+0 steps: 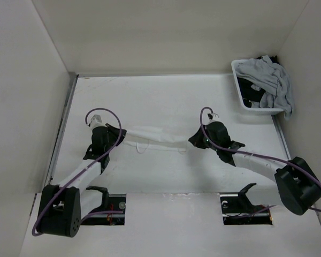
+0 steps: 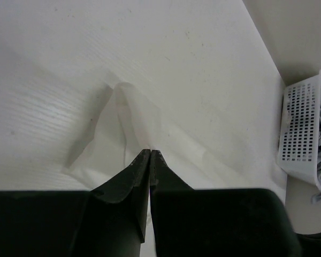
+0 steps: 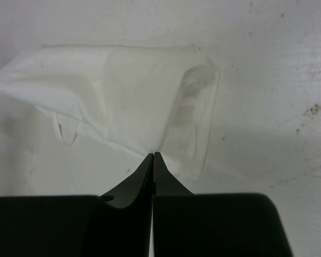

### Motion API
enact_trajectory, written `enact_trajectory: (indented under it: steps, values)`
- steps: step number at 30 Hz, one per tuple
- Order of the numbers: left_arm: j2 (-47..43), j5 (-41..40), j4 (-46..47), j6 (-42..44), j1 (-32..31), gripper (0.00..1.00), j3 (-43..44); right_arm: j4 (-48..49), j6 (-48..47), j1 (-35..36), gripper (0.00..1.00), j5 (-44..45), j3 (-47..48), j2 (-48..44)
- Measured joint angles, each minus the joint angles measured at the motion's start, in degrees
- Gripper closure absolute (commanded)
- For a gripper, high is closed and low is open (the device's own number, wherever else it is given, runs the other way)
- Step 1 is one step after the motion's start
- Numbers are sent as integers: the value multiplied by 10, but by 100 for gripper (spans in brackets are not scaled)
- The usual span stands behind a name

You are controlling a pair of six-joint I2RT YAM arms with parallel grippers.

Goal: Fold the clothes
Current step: Fold the tank top

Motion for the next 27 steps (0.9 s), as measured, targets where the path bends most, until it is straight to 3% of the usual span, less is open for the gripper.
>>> enact_trajectory:
  steps: [10,14,19,21,23,27]
  values:
    - [-33,10,-9,0,12,93,-63,-4,34,28,96,31,-50,18]
    - [-33,10,-15,-2,23,81,-84,-6,48,40,80,39,-60,19]
    - [-91,13,-58,-5,45,81,-93,-39,49,42,68,52,-61,-15]
    - [-136,8,-68,-6,44,81,-90,-57,47,42,69,59,-59,-45]
    - [-158,0,-77,-7,26,81,-75,-72,43,42,78,61,-48,-61]
    - [-104,-30,-71,-11,-70,81,-9,-77,34,43,91,62,-3,-38]
